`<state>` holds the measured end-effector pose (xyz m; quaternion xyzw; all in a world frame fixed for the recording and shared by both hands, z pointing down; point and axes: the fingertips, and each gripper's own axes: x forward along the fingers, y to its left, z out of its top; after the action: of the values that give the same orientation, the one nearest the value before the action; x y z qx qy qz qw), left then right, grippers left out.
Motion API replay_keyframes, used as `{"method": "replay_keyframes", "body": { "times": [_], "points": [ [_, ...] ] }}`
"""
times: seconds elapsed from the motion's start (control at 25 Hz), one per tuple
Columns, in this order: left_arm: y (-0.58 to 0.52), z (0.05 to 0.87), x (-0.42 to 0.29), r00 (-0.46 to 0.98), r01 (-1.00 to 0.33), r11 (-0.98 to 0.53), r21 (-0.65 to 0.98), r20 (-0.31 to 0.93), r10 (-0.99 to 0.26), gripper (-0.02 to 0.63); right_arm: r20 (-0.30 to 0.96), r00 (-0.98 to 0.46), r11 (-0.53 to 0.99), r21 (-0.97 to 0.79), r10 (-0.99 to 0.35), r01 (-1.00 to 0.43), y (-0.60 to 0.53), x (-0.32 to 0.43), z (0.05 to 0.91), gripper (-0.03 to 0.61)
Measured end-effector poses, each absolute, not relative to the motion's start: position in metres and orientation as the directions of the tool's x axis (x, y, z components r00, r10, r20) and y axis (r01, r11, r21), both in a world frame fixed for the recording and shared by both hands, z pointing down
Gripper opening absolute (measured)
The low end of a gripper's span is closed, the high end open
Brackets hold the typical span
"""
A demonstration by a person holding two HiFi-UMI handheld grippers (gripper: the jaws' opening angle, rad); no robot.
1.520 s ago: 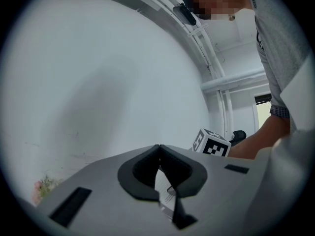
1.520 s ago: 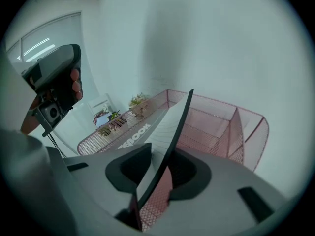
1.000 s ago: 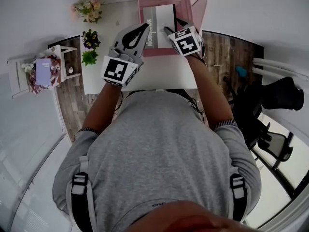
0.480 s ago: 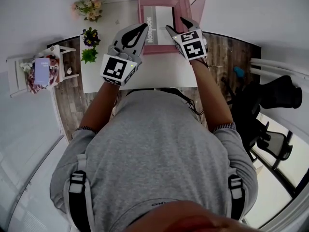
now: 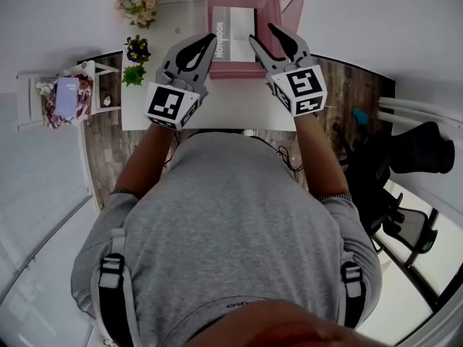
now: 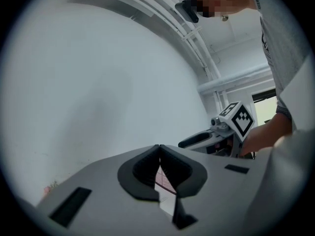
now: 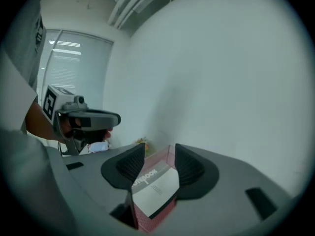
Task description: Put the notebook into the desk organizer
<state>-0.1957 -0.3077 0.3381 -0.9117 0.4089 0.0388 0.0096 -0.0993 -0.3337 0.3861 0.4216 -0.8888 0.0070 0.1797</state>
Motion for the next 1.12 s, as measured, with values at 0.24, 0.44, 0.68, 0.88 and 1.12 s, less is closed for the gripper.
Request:
{"method": "replay_keyframes", "body": {
  "times": [0.24,0.44,0.68,0.88,1.12],
  "points": [
    [-0.293,0.329,-0.184,0.652,-0.756,-0.655,0.015,-0.082,-0.754,0.020,0.160,-0.664,0.682,0.120,-0.730,-0.721,-0.299,-0.089,0.347,0.067],
    [-0.283,0.326,-0.174,0.657,-0.751,-0.660,0.011,-0.080,-0.749,0.020,0.070,-0.716,0.717,0.144,-0.694,-0.682,-0.275,-0.082,0.333,0.008],
    [-0.278,0.323,-0.162,0.667,-0.744,-0.668,-0.006,-0.077,-0.741,0.020,0.049,-0.735,0.734,0.138,-0.676,-0.665,-0.264,-0.073,0.331,0.008],
    [-0.277,0.320,-0.160,0.663,-0.747,-0.664,-0.012,-0.081,-0.744,0.020,0.027,-0.724,0.720,0.127,-0.690,-0.682,-0.268,-0.066,0.330,0.008],
    [-0.278,0.318,-0.159,0.654,-0.756,-0.655,-0.019,-0.073,-0.753,0.020,0.010,-0.722,0.717,0.126,-0.692,-0.686,-0.272,-0.062,0.327,0.008]
  ]
}}
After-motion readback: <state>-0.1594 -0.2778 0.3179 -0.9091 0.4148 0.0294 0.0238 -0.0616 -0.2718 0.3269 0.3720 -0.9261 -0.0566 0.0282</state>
